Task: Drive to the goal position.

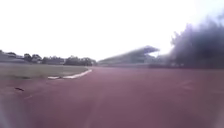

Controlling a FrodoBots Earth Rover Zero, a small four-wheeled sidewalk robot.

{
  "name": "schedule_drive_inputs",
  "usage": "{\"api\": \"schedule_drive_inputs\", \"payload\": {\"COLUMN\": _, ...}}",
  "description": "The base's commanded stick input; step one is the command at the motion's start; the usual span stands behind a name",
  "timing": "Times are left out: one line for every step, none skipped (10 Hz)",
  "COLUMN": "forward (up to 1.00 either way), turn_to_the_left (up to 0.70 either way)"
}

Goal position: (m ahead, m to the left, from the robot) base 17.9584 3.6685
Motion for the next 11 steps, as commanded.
{"api": "schedule_drive_inputs", "payload": {"forward": 0.70, "turn_to_the_left": 0.00}}
{"api": "schedule_drive_inputs", "payload": {"forward": 0.70, "turn_to_the_left": 0.00}}
{"api": "schedule_drive_inputs", "payload": {"forward": 0.70, "turn_to_the_left": 0.00}}
{"api": "schedule_drive_inputs", "payload": {"forward": 0.70, "turn_to_the_left": 0.00}}
{"api": "schedule_drive_inputs", "payload": {"forward": 0.70, "turn_to_the_left": 0.00}}
{"api": "schedule_drive_inputs", "payload": {"forward": 0.70, "turn_to_the_left": -0.13}}
{"api": "schedule_drive_inputs", "payload": {"forward": 0.70, "turn_to_the_left": -0.24}}
{"api": "schedule_drive_inputs", "payload": {"forward": 0.70, "turn_to_the_left": -0.08}}
{"api": "schedule_drive_inputs", "payload": {"forward": 0.70, "turn_to_the_left": 0.00}}
{"api": "schedule_drive_inputs", "payload": {"forward": 0.70, "turn_to_the_left": 0.00}}
{"api": "schedule_drive_inputs", "payload": {"forward": 0.70, "turn_to_the_left": 0.00}}
